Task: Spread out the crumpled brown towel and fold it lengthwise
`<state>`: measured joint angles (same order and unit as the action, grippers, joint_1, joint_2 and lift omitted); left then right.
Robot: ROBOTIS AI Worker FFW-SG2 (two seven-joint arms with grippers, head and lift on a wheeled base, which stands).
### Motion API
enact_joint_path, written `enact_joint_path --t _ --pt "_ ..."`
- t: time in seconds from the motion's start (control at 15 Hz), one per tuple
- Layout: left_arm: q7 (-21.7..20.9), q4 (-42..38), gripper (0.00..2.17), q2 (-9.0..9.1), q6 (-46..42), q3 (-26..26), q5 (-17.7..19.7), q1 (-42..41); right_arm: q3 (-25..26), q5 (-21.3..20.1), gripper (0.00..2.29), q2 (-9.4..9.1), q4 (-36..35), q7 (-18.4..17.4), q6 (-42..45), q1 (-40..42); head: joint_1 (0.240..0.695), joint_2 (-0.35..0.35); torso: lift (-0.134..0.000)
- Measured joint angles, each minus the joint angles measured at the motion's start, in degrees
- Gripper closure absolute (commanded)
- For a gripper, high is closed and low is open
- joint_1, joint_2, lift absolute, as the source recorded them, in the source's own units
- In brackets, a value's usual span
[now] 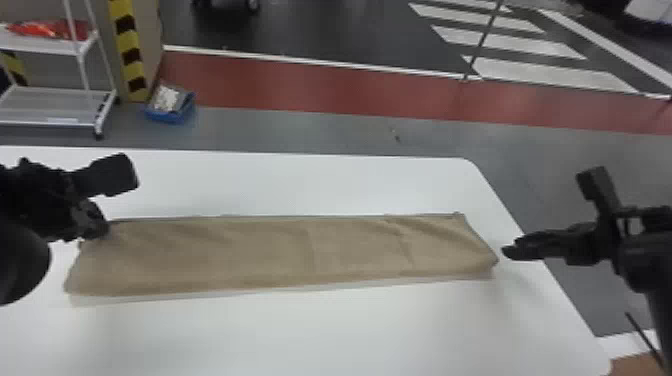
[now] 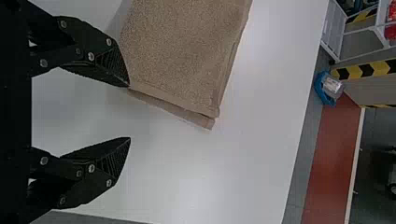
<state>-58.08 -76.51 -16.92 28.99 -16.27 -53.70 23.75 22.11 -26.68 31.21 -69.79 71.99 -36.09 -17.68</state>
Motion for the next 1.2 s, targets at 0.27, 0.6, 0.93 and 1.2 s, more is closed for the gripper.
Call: enact_joint_path --t 0.27,0.6,0.93,1.2 --pt "1.4 -2.6 0.05 -0.01 0.1 0.3 0.0 -1.5 1.4 2.0 0.2 0.14 -1.1 -2.1 -2.2 -0.1 0.695 -0.27 -0.12" --pt "2.1 -6.6 0.06 -0.06 0.3 2.0 -0.3 -3.4 1.7 2.3 0.19 -0.11 -1.2 -4.0 -2.4 -0.1 0.695 -0.273 -0.12" --pt "2.2 -10.2 0.06 0.14 1.0 5.2 0.7 -4.7 1.8 3.2 0.17 -0.27 -1.5 -5.1 -3.6 -0.3 0.695 -0.264 -0.12" --pt "1.9 -11.3 0.06 0.14 1.2 6.4 0.9 -5.6 1.6 3.5 0.17 -0.27 -1.5 -5.5 -3.6 -0.6 0.695 -0.26 -0.12"
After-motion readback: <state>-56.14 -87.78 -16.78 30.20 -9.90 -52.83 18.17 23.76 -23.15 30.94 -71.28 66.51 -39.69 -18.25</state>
